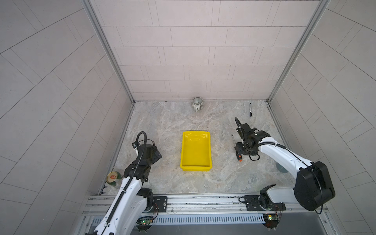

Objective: Put the screwdriver in the bin
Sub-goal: Pick up the screwdriver from the middle-right of the table.

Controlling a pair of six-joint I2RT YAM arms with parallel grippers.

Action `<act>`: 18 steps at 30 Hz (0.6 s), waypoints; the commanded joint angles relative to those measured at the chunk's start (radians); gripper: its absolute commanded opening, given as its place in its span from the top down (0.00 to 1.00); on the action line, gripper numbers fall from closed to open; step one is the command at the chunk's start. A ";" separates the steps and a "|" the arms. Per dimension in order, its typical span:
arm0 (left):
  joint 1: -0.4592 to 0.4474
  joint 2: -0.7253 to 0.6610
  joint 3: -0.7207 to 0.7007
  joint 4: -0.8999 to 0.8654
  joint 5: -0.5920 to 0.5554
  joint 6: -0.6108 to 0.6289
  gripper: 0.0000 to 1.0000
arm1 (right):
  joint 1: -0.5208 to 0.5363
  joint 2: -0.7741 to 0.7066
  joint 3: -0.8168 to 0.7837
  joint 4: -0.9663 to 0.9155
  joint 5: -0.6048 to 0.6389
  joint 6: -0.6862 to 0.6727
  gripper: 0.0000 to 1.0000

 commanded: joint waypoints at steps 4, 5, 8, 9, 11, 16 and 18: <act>0.003 0.017 -0.009 0.020 0.015 0.021 0.00 | -0.002 0.042 -0.016 -0.026 -0.015 -0.013 0.49; 0.003 0.027 -0.006 0.019 0.015 0.021 0.00 | -0.002 0.053 -0.016 -0.020 -0.022 -0.016 0.50; 0.003 0.043 0.002 0.006 0.001 0.016 0.00 | -0.001 0.076 -0.013 -0.010 -0.041 -0.015 0.51; 0.003 0.046 0.001 0.012 0.004 0.016 0.00 | 0.000 0.080 -0.014 0.006 -0.054 -0.016 0.51; 0.003 0.052 0.002 0.016 0.008 0.016 0.00 | 0.002 0.091 -0.009 0.033 -0.071 -0.021 0.50; 0.004 0.034 -0.003 0.009 -0.002 0.013 0.00 | 0.004 0.133 0.010 0.052 -0.075 -0.017 0.50; 0.003 0.031 -0.004 0.012 0.004 0.014 0.00 | 0.005 0.162 0.018 0.068 -0.081 -0.019 0.51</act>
